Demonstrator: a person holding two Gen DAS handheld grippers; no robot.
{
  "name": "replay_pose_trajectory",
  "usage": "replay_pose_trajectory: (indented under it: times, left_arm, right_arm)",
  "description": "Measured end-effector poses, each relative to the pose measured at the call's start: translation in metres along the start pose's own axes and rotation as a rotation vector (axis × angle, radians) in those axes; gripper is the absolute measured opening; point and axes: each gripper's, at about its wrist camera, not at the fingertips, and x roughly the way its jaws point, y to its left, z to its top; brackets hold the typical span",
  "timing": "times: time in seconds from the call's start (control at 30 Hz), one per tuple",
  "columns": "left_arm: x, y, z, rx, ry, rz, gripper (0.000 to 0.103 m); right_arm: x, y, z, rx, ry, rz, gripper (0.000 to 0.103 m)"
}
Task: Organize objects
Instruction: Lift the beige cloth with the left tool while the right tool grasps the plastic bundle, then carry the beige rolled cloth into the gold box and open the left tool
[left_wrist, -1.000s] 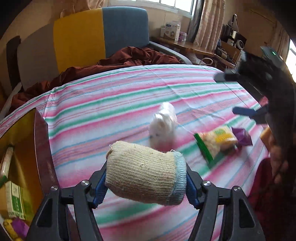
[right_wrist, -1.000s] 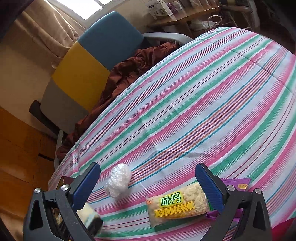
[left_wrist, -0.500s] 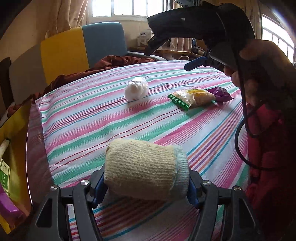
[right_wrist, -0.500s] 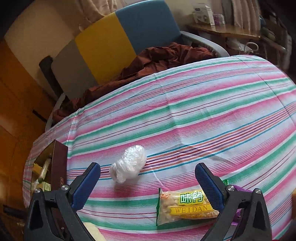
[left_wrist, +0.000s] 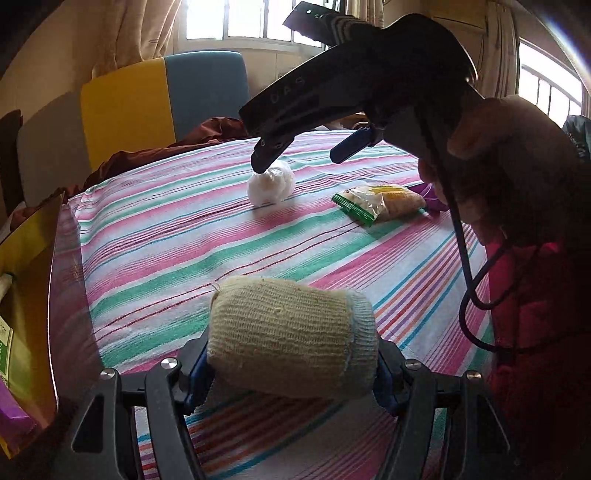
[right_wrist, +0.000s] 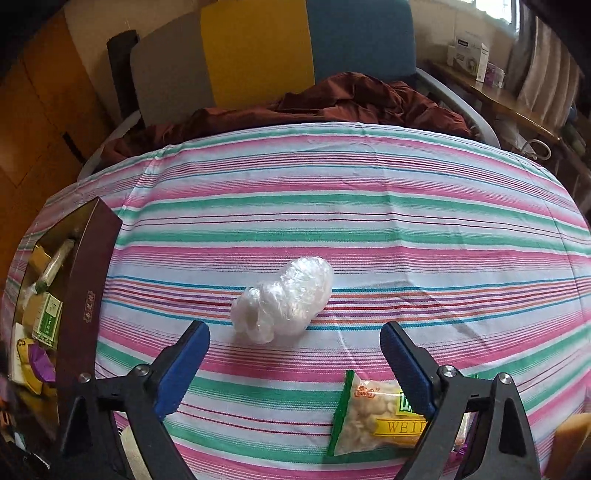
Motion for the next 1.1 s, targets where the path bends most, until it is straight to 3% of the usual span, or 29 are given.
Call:
replay_pose_trajectory:
  times: [0.27, 0.33, 0.37, 1.1]
  left_arm:
    - [-0.001, 0.003, -0.002, -0.008, -0.008, -0.012, 0.07]
    - [-0.001, 0.003, -0.002, -0.008, -0.009, -0.012, 0.07]
    - [-0.001, 0.003, -0.002, -0.008, -0.01, -0.012, 0.07]
    - [0.0, -0.004, -0.001, 0.005, 0.001, 0.004, 0.07]
  right_arm:
    - [0.032, 0.009, 0.02, 0.013, 0.042, 0.018, 0.093]
    - [0.045, 0.009, 0.021, 0.0, 0.063, -0.017, 0.076]
    - [0.05, 0.006, 0.021, 0.014, 0.086, -0.012, 0.058]
    - [0.051, 0.012, 0.016, -0.068, 0.084, -0.073, 0.057]
